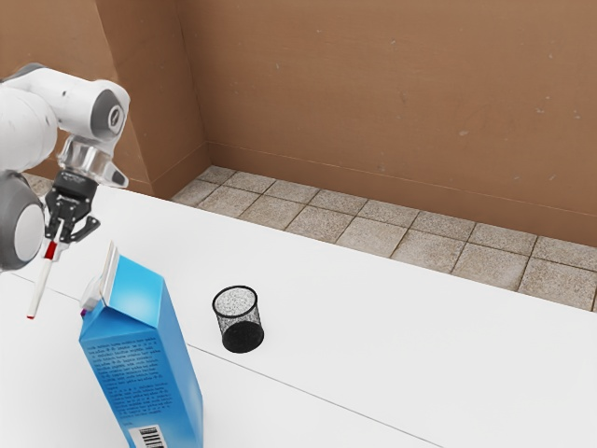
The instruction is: Take the marker out of the pen holder and place it to the left of the pen holder.
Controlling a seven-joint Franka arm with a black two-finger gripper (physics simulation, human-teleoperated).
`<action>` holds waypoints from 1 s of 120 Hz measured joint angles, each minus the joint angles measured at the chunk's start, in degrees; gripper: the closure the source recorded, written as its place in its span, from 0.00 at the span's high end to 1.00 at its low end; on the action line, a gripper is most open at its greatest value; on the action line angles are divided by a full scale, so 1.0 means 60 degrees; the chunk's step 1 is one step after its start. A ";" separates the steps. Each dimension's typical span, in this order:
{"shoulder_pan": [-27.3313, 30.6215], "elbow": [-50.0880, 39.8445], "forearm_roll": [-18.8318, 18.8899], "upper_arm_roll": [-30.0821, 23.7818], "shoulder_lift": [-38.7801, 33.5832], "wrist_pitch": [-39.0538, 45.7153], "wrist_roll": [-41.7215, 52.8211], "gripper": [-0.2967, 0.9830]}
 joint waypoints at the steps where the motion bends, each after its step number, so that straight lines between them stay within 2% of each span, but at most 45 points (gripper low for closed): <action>1: 0.0007 -0.0011 0.0000 -0.0005 0.0039 -0.0012 0.0010 0.15; 37: 0.0043 -0.0186 -0.0015 -0.0231 0.1103 0.0075 0.0392 0.16; 56: 0.0042 -0.0160 -0.0129 -0.0315 0.1186 0.0110 0.0490 0.43; 66: 0.0042 -0.0026 -0.0191 -0.0290 0.1079 0.0161 0.0557 0.54; 74: 0.0025 0.0034 -0.0553 -0.0337 0.0512 0.0235 0.0598 0.60; 80: 0.0013 0.0027 -0.0889 -0.0758 -0.0495 0.0346 0.0602 0.64; 90: 0.0005 0.0073 -0.1126 -0.2066 -0.2108 0.0684 0.0524 0.68; 98: -0.0023 -0.0027 -0.1001 -0.3436 -0.3079 0.1118 0.0400 0.70; 104: -0.0109 -0.0215 -0.0901 -0.4056 -0.3665 0.1465 0.0274 0.72; 112: -0.0422 -0.0315 -0.0755 -0.4399 -0.4012 0.1939 0.0130 0.73; 120: -0.0921 -0.0709 -0.0723 -0.4125 -0.4513 0.2397 0.0006 0.74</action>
